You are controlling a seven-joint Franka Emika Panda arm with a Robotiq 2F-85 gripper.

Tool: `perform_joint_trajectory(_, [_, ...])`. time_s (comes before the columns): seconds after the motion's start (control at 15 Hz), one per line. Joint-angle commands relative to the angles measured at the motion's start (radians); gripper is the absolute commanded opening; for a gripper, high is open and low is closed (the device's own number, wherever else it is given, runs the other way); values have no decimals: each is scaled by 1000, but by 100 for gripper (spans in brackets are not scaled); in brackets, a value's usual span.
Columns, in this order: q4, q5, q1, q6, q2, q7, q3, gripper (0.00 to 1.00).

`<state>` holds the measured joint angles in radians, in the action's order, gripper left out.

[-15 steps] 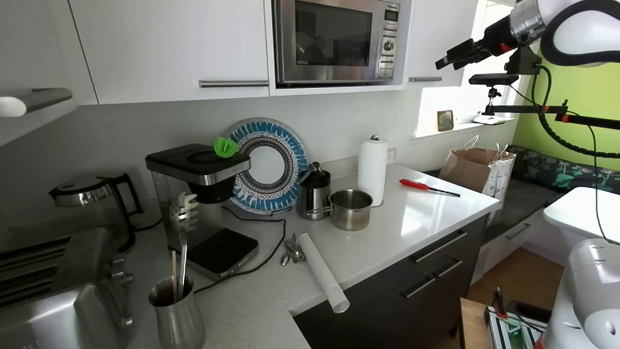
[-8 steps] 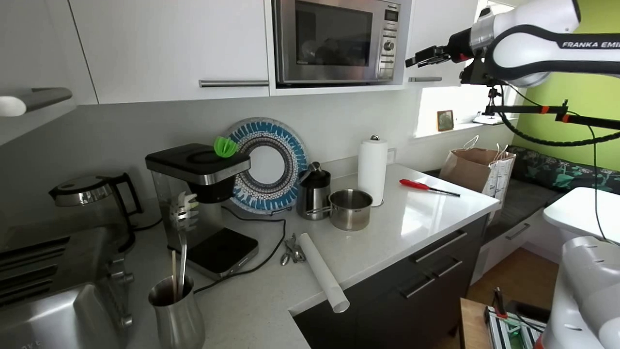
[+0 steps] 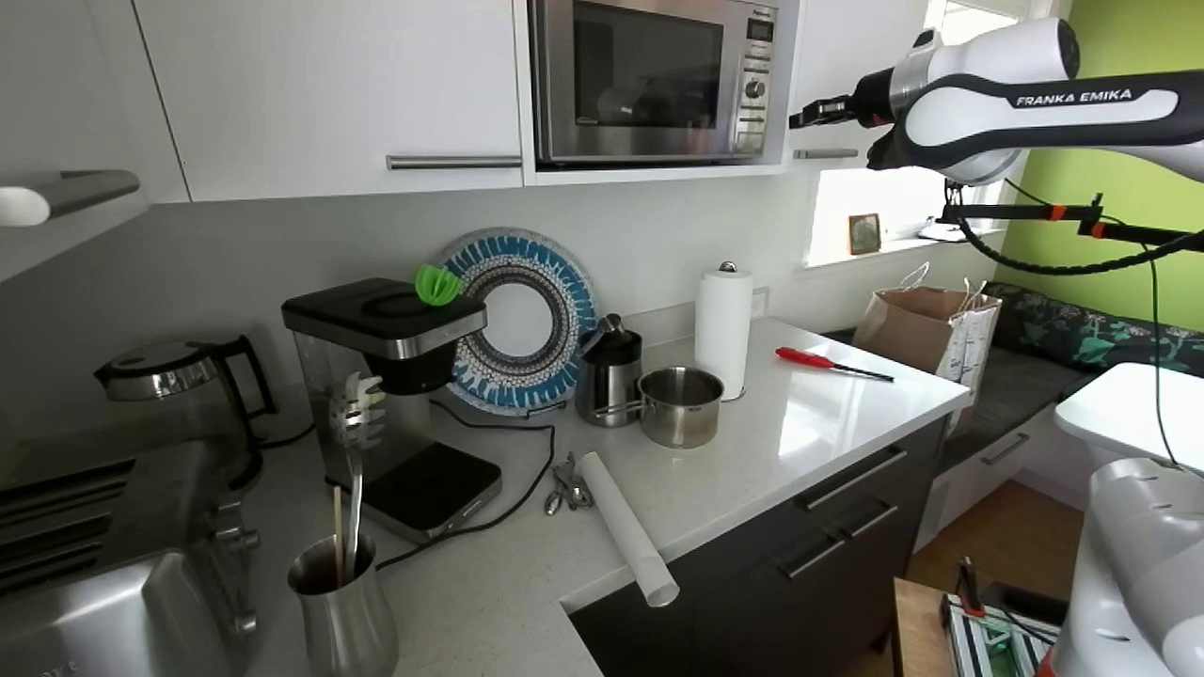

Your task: Open the microwave door

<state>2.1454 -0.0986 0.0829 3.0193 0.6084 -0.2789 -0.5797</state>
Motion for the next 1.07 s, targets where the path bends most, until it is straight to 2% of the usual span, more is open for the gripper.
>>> perform_joint_trajectory(0.0, [1, 20, 14, 0, -3, -10, 9, 7])
perform_joint_trajectory(0.07, [0, 20, 16, 0, -3, -9, 9, 0])
perform_joint_trajectory(0.27, [-9, 35, -15, 41, -46, -16, -29, 0])
perform_joint_trajectory(0.67, [-47, 49, -22, 97, -147, -6, -79, 0])
perform_joint_trajectory(1.0, [-122, 57, -155, 77, -184, -39, -224, 0])
